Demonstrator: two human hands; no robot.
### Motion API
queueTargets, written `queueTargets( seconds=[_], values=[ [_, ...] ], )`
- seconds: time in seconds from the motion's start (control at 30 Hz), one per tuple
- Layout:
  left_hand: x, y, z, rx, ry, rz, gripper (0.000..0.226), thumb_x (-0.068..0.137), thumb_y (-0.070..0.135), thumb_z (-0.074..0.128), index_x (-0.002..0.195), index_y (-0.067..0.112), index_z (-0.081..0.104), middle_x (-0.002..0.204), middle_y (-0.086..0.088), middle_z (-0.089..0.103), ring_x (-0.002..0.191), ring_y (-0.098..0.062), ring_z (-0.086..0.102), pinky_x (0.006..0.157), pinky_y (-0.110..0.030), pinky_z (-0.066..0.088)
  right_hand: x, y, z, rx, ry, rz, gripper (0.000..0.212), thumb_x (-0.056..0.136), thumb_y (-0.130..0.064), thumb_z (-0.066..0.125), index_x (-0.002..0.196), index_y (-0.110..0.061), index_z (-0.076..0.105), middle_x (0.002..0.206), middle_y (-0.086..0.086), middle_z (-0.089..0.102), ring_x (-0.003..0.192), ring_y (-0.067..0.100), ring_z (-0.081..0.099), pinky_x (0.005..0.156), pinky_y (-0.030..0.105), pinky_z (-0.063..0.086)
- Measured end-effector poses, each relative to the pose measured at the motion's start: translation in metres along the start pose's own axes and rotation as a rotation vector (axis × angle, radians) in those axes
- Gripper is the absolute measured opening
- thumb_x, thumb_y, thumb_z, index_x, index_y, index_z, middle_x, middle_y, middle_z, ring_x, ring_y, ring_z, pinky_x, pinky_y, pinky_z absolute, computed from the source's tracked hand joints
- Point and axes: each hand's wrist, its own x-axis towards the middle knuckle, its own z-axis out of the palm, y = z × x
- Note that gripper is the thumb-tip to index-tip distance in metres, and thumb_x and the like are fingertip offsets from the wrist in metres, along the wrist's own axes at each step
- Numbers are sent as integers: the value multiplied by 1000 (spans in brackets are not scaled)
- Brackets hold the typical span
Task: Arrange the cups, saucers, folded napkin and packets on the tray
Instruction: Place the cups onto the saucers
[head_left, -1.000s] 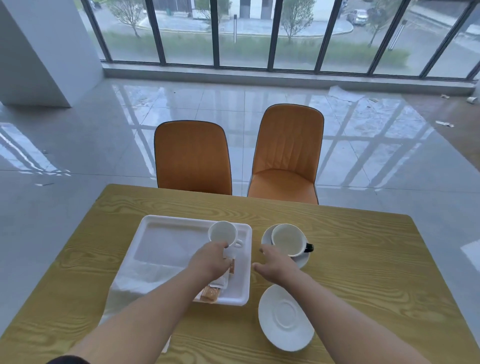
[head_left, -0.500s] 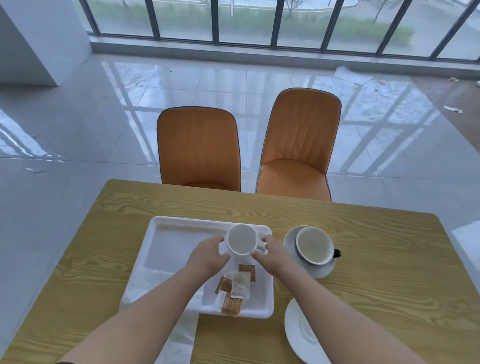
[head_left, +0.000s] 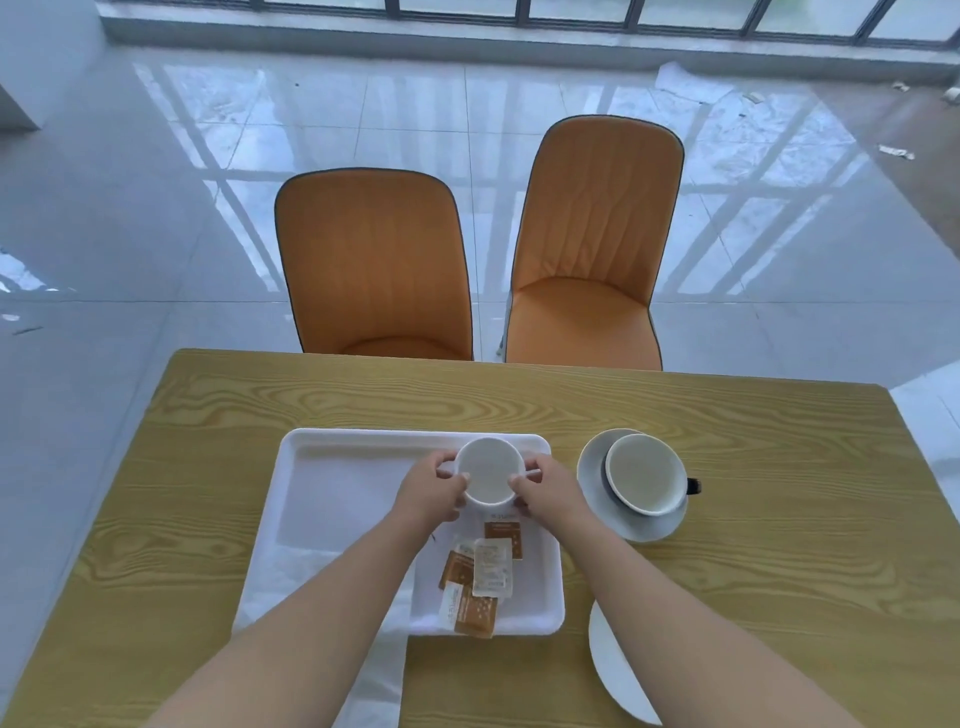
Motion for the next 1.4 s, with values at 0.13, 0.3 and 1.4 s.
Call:
queueTargets(
  seconds=[0.13, 0.3, 1.4],
  values=[
    [3, 1, 1, -96, -30, -28, 38, 93, 5, 55, 127, 21, 57, 99, -15, 63, 79, -26, 66, 78, -43, 61, 0, -1, -1, 10, -5, -24, 10, 87, -13, 60, 89, -20, 66, 79, 4, 71, 70, 20, 66, 81, 51, 58],
    [0, -1, 2, -156, -29, -13, 39, 92, -1, 53, 126, 16, 59, 96, -17, 61, 79, -27, 63, 81, -46, 61, -8, -4, -5, 40, -22, -47, 16, 90, -11, 58, 88, -23, 67, 73, 3, 67, 66, 14, 63, 77, 45, 60],
    [-163, -33, 129, -150, -42, 107, 30, 93, 3, 62, 117, 21, 62, 92, -11, 64, 81, -26, 66, 81, -48, 60, -149, 110, -109, 121, -59, -73, 11, 95, -16, 62, 103, -14, 68, 98, 12, 74, 75, 17, 65, 73, 35, 57]
  ],
)
